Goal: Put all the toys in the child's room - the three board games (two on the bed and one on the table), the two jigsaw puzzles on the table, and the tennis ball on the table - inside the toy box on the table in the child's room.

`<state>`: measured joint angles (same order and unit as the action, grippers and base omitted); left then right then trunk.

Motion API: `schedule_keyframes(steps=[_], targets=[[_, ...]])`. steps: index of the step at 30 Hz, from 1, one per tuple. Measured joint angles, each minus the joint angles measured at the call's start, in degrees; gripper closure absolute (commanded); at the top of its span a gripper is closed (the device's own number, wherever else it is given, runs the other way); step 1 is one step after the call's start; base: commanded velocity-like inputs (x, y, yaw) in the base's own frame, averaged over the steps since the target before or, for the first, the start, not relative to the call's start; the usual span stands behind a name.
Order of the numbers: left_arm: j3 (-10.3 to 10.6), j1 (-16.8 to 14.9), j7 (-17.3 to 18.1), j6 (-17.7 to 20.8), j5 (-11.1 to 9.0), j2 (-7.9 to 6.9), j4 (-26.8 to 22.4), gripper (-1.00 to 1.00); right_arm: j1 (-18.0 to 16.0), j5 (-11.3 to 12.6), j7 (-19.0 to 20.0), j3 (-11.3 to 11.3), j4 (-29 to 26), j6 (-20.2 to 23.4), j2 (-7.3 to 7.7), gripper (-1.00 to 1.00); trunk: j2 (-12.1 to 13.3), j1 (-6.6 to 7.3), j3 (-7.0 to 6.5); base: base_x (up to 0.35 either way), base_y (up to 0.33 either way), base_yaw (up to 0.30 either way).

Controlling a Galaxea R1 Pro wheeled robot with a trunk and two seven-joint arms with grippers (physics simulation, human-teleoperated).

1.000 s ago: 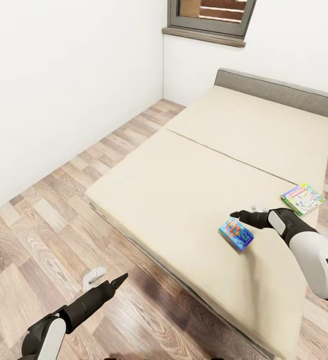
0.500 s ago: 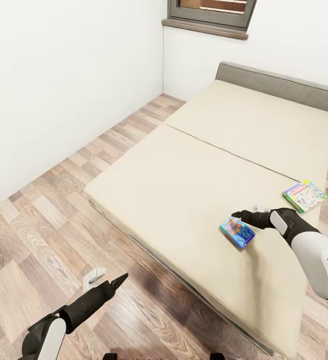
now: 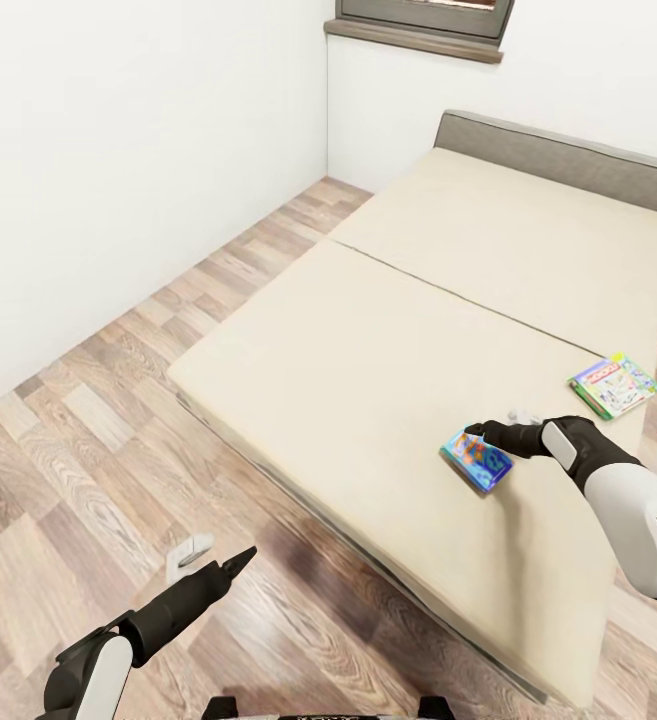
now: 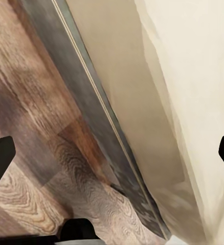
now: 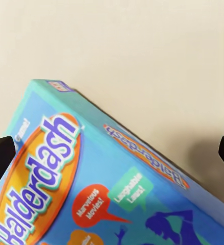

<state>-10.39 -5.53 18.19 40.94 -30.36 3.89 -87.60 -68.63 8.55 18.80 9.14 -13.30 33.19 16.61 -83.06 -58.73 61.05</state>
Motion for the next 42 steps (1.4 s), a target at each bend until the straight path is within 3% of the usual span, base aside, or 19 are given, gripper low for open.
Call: schedule_keyframes(steps=[30, 42], targets=[[-0.06, -0.14, -0.01, -0.08, 0.0, 0.0, 0.63, -1.0, 0.16, 2.29, 0.1, 0.08, -1.58, 0.03, 0.17, -1.0, 0.0, 0.81, 2.06, 0.0, 0.0, 0.0], [-0.08, -0.2, 0.15, -3.55, 0.04, -0.07, 2.83, -1.0, 0.21, 2.44, 0.04, -0.02, -1.69, -0.09, 0.15, -1.0, 0.0, 0.86, 2.14, -0.001, 0.0, 0.0]])
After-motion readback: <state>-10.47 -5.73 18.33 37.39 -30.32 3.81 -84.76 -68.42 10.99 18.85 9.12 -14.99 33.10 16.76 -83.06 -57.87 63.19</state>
